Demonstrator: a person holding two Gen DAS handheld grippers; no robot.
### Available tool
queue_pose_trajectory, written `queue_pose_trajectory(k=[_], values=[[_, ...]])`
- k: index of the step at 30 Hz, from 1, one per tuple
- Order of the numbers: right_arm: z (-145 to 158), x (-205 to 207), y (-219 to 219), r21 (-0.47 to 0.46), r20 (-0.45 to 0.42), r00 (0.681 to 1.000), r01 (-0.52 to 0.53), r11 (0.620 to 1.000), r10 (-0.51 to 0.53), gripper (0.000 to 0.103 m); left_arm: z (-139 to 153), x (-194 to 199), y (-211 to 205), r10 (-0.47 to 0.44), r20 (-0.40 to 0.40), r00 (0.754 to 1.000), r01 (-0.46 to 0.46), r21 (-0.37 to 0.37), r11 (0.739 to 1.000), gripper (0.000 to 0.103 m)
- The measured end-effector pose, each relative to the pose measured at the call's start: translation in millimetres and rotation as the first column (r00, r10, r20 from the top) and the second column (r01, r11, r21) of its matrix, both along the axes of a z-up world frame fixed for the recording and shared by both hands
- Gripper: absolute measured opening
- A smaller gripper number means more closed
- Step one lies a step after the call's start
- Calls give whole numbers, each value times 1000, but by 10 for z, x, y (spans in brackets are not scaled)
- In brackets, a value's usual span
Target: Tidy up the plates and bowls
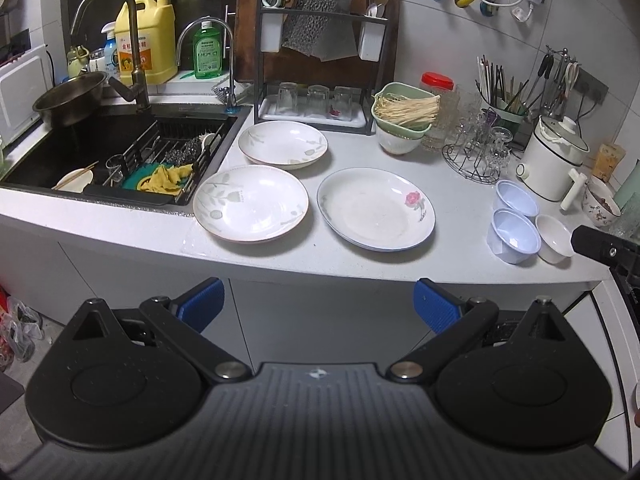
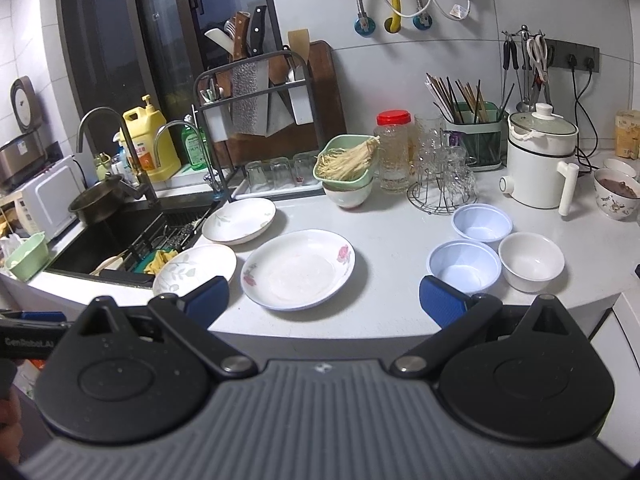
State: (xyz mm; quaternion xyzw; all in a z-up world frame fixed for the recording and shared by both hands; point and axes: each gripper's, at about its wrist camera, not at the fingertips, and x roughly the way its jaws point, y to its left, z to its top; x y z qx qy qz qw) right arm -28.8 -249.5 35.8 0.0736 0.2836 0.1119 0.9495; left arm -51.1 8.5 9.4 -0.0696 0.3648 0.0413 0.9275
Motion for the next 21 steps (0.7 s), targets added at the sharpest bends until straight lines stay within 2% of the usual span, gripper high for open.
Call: queue_pose_trajectory(k=[21], values=[[-208, -52, -26, -17, 15, 1000, -22, 1000, 22, 103, -210, -82, -101, -26, -13, 1000, 27, 59, 998, 102]])
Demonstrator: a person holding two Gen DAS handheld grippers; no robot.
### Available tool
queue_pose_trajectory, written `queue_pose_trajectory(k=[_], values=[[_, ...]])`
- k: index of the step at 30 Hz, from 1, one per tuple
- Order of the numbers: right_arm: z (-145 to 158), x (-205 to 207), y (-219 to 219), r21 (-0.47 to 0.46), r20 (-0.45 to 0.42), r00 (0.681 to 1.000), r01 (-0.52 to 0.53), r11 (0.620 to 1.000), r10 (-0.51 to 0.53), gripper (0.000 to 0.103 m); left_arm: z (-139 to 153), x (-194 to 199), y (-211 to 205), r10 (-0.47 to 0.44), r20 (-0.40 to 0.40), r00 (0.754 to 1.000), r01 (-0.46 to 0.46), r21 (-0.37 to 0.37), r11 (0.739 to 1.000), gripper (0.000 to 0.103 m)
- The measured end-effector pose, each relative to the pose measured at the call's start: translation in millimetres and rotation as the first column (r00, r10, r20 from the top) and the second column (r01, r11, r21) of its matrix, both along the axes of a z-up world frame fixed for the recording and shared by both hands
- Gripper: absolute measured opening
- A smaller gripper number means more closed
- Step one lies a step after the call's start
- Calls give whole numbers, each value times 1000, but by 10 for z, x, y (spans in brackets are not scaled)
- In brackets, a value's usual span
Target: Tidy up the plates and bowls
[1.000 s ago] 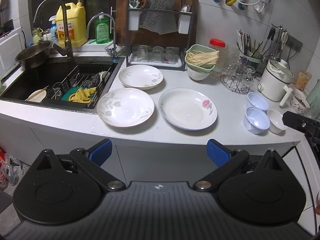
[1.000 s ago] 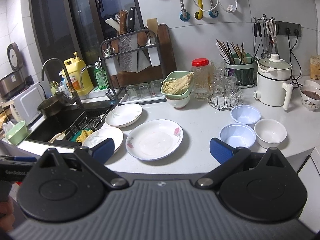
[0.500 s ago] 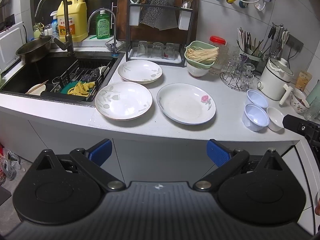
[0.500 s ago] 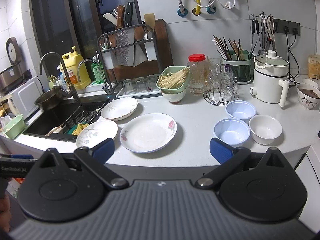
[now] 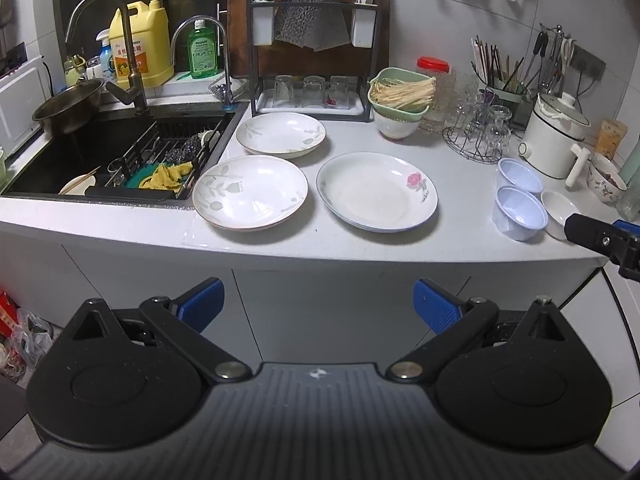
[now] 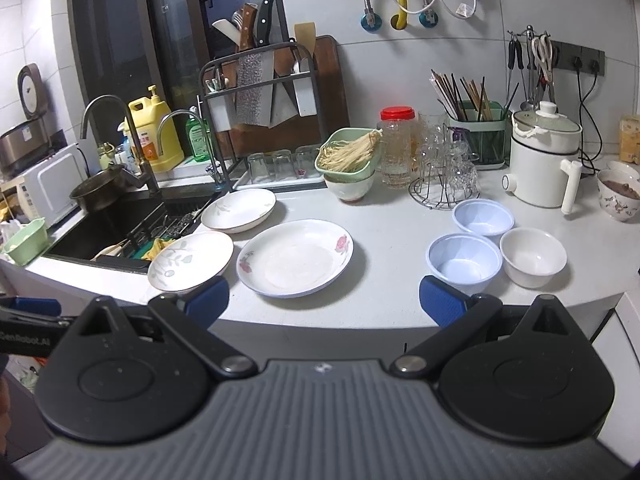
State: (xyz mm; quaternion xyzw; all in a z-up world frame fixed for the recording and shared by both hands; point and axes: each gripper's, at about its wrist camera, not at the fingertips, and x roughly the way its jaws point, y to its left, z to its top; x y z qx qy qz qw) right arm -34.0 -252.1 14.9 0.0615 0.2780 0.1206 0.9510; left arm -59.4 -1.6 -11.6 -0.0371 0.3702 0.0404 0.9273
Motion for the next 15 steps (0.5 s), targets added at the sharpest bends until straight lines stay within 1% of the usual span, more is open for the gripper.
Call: queue_pose_trajectory(k=[5, 15], values=[[-19, -36, 27, 9, -2, 1000, -6, 1000, 6, 103, -17, -11, 16, -5, -6, 1000, 5, -4, 1000, 102], [28, 29, 85, 6, 0, 1000, 8, 1000, -8, 103, 1, 89, 50, -11, -7, 1000, 11, -15, 1000, 102]])
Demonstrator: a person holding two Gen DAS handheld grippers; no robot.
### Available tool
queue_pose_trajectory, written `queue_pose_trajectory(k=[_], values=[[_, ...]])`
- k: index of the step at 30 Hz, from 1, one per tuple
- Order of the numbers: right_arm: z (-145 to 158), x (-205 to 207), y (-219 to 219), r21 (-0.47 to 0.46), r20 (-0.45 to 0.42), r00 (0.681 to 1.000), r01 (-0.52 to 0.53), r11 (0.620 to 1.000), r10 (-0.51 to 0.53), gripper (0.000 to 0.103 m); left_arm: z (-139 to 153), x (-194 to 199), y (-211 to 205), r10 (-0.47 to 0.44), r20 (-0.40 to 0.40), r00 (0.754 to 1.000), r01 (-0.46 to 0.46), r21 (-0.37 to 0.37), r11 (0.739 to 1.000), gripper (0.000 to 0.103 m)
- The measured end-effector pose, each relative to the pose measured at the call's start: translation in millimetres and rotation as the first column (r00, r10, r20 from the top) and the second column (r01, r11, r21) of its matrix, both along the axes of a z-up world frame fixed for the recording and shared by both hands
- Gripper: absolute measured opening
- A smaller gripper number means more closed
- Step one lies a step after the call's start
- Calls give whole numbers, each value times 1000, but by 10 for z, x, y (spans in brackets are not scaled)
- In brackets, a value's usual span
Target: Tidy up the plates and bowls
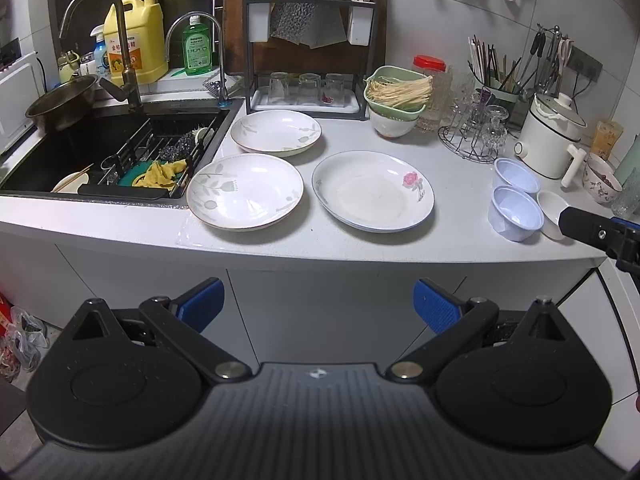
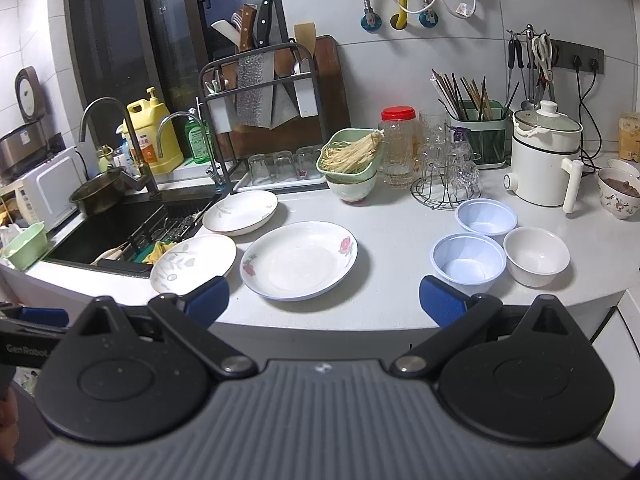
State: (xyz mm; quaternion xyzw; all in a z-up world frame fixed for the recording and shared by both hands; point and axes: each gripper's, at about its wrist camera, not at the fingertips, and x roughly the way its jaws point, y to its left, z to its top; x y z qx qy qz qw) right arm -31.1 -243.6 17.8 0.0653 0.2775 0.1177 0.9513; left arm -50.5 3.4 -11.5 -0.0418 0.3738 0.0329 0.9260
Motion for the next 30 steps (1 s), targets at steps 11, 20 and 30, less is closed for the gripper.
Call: queue_pose_trajectory(k=[11, 20, 30], values=[[-59, 62, 26, -5, -7, 1000, 0, 1000, 0, 103, -92, 34, 86, 29, -7, 1000, -29, -14, 999, 102], [-107, 144, 29, -6, -20, 1000, -2, 1000, 2, 103, -135, 184, 168, 32, -1, 999, -32, -28, 999, 102], [-103, 265, 200, 1, -8, 1000, -27, 1000, 27, 103, -137, 360, 295, 27, 8, 1000, -26, -41, 999, 102]])
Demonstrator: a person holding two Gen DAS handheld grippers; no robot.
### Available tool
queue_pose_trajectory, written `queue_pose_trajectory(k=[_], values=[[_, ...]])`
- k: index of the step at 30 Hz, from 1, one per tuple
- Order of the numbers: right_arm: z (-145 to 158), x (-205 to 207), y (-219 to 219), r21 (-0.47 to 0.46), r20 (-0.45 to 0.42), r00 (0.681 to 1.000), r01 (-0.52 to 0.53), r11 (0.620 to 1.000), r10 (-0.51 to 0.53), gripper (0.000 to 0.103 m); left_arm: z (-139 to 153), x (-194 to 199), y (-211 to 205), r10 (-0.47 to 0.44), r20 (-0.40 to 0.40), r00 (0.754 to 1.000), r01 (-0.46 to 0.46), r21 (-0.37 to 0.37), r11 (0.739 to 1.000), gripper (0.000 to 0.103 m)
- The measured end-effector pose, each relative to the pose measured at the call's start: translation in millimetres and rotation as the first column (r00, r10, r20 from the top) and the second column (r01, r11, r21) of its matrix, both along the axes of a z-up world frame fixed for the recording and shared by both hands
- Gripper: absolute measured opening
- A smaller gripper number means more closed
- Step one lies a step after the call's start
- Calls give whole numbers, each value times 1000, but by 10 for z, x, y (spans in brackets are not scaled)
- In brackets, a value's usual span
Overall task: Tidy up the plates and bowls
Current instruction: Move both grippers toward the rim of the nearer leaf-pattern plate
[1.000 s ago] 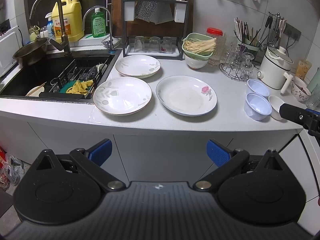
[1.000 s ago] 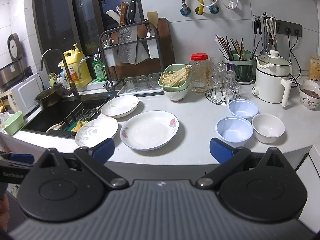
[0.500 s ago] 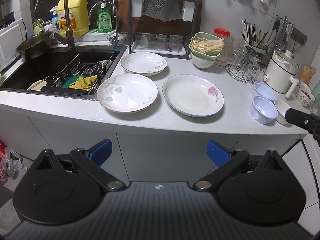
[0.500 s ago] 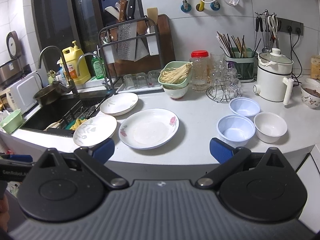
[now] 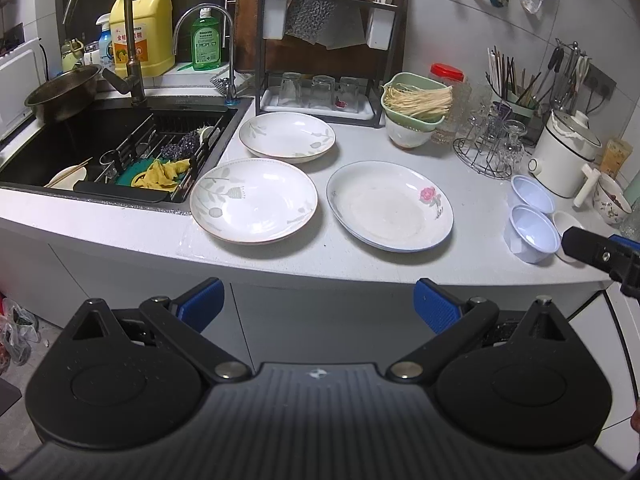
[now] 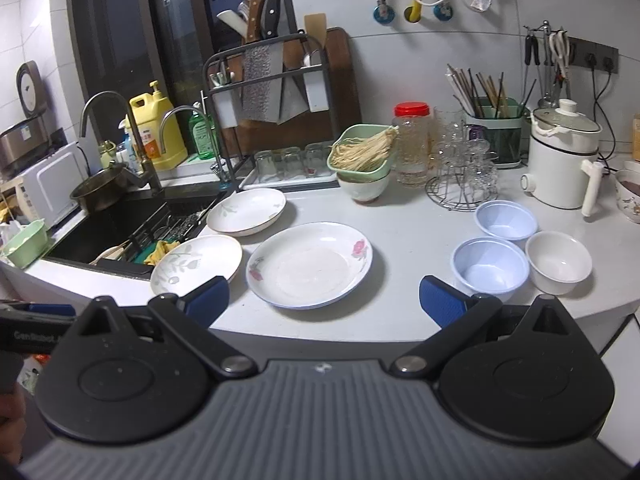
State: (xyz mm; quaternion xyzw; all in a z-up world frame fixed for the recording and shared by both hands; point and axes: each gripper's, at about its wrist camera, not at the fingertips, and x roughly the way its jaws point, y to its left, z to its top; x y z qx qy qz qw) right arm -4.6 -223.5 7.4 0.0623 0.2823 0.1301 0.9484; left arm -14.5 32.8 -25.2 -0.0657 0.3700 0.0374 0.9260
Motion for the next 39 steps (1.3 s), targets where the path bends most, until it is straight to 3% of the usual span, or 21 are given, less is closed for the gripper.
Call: queue_pose_trajectory(k=[7, 21, 34, 39], values=[[-10, 155, 222, 19, -18, 999, -40, 999, 40, 103, 59, 98, 220, 26, -7, 1000, -26, 26, 999, 102], [-91, 425, 868, 16, -42, 995, -88, 996, 89, 103, -88, 310, 1006, 83, -33, 996, -84, -23, 996, 102], [-282, 777, 1417, -8, -100, 992, -83, 996, 82, 103, -299, 962, 1548, 30, -60, 998, -34, -76, 997, 102], [-391, 965, 1561, -28, -132, 991, -31, 999, 27, 103, -441, 1315, 1720, 5, -90, 996, -13, -91, 996, 102]])
